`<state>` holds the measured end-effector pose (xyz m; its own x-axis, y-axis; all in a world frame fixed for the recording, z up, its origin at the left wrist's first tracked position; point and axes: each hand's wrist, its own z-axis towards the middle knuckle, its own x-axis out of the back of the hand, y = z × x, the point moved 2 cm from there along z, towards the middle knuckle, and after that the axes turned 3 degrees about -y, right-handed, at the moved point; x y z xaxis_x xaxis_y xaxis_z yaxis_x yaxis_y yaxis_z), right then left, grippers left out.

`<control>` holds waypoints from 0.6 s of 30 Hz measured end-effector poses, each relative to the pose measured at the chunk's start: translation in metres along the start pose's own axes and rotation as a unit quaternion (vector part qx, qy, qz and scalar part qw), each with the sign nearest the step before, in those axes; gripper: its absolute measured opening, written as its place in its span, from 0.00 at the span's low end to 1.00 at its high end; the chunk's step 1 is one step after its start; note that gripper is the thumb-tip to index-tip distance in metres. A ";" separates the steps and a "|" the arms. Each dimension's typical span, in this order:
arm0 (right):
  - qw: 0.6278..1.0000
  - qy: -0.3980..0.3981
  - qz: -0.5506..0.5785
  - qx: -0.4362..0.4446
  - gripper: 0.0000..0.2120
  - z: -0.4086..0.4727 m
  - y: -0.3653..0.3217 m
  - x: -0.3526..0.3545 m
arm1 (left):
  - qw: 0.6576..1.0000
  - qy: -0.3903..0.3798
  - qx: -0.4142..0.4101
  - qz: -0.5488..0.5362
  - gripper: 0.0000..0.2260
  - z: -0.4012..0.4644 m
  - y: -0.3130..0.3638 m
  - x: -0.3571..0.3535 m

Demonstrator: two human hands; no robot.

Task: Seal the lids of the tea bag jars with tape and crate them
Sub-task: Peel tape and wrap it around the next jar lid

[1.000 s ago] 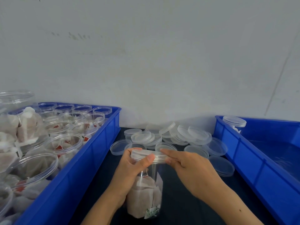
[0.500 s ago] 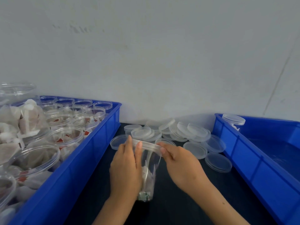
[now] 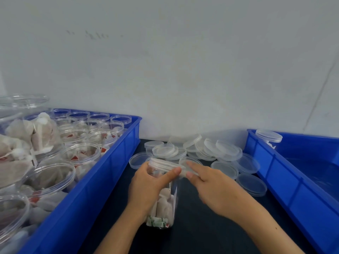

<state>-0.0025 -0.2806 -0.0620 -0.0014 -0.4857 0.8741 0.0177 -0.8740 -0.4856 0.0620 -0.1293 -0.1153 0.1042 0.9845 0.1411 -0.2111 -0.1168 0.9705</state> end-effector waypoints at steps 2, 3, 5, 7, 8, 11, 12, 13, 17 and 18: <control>1.000 -0.018 0.000 -0.009 0.21 0.001 0.004 0.001 | 1.000 -0.012 -0.001 -0.018 0.31 0.001 -0.001 0.001; 1.000 -0.023 0.003 -0.012 0.21 0.001 0.005 0.001 | 0.999 -0.023 -0.003 -0.031 0.30 0.001 -0.001 0.001; 1.000 -0.019 0.004 -0.013 0.20 0.002 0.007 0.001 | 0.997 -0.047 -0.007 -0.056 0.28 0.001 0.000 0.001; 1.000 -0.005 -0.022 -0.003 0.20 0.002 0.006 0.001 | 0.994 -0.064 -0.008 -0.084 0.26 0.002 0.001 0.001; 0.999 0.005 -0.037 0.002 0.20 0.003 0.006 0.001 | 0.993 -0.070 -0.006 -0.092 0.25 0.002 0.001 0.001; 0.998 0.026 -0.054 0.007 0.19 0.003 0.007 0.003 | 0.992 -0.081 -0.002 -0.097 0.25 0.004 0.000 0.000; 0.998 0.028 -0.054 0.007 0.19 0.004 0.006 0.004 | 0.992 -0.084 -0.004 -0.097 0.25 0.005 0.000 0.000; 0.998 0.029 -0.056 0.010 0.19 0.004 0.006 0.004 | 0.991 -0.086 -0.005 -0.099 0.25 0.005 -0.001 0.000; 0.997 0.041 -0.065 0.016 0.18 0.005 0.001 0.002 | 0.989 -0.084 0.001 -0.118 0.29 0.007 -0.002 0.003; 0.997 0.045 -0.063 0.017 0.18 0.006 0.001 0.001 | 0.990 -0.076 0.005 -0.123 0.31 0.008 -0.004 0.004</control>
<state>0.0035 -0.2816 -0.0612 -0.0947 -0.3727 0.9231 0.0457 -0.9279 -0.3699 0.0711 -0.1259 -0.1167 0.2965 0.9523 -0.0717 -0.1509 0.1208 0.9811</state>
